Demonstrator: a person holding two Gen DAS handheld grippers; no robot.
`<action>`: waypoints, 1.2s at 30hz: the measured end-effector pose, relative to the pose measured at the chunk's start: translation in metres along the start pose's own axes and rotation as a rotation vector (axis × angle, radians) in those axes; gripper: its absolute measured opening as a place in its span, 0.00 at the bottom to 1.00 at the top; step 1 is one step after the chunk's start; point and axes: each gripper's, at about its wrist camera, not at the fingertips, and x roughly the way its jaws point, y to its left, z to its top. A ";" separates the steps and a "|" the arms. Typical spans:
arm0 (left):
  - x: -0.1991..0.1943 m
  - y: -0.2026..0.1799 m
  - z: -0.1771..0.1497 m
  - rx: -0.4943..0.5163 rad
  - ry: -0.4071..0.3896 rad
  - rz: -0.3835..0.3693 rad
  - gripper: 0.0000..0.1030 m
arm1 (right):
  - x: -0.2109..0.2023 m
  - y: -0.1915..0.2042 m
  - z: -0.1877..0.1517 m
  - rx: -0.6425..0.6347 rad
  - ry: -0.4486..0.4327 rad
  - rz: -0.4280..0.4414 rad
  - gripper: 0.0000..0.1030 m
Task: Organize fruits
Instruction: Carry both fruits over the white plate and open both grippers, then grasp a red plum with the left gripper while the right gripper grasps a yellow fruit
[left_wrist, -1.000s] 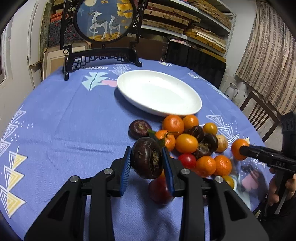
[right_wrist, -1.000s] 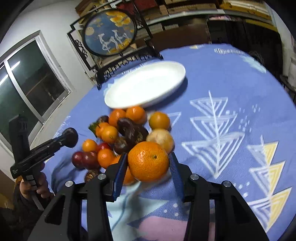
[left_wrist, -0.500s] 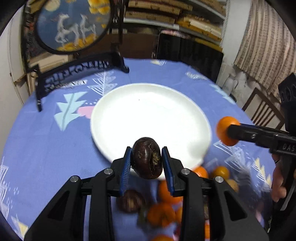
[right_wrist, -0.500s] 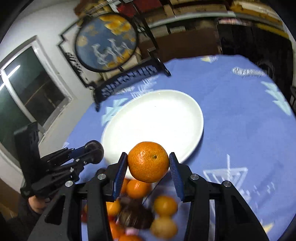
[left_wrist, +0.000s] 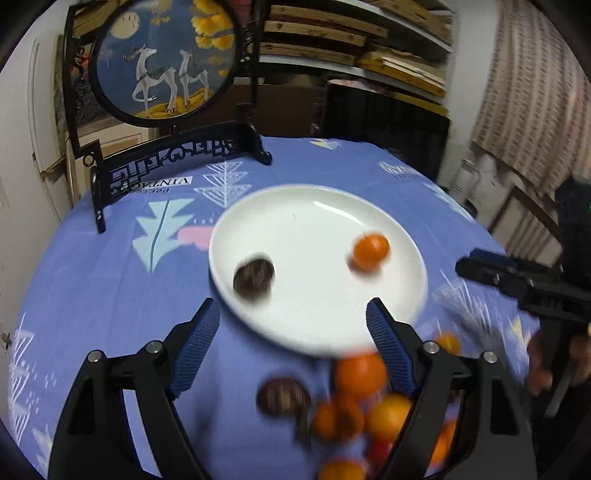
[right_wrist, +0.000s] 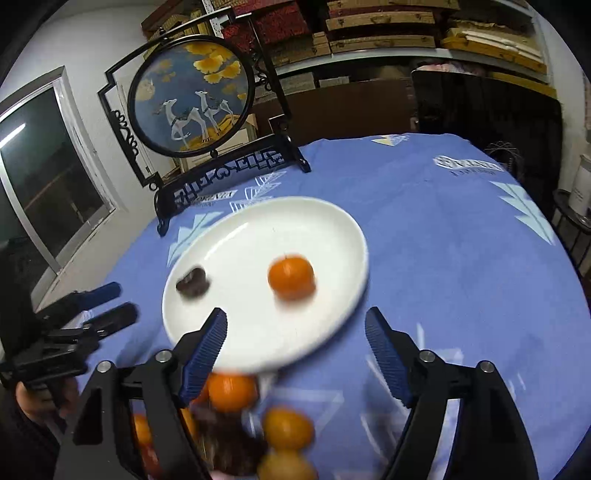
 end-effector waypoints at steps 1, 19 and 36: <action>-0.009 -0.003 -0.011 0.017 0.005 -0.003 0.77 | -0.008 -0.001 -0.010 -0.005 -0.004 -0.017 0.77; -0.046 -0.030 -0.133 0.131 0.151 -0.101 0.46 | -0.065 -0.001 -0.094 0.027 0.027 -0.056 0.77; -0.071 -0.013 -0.125 0.025 0.053 -0.117 0.36 | -0.060 0.089 -0.145 -0.313 0.237 0.205 0.61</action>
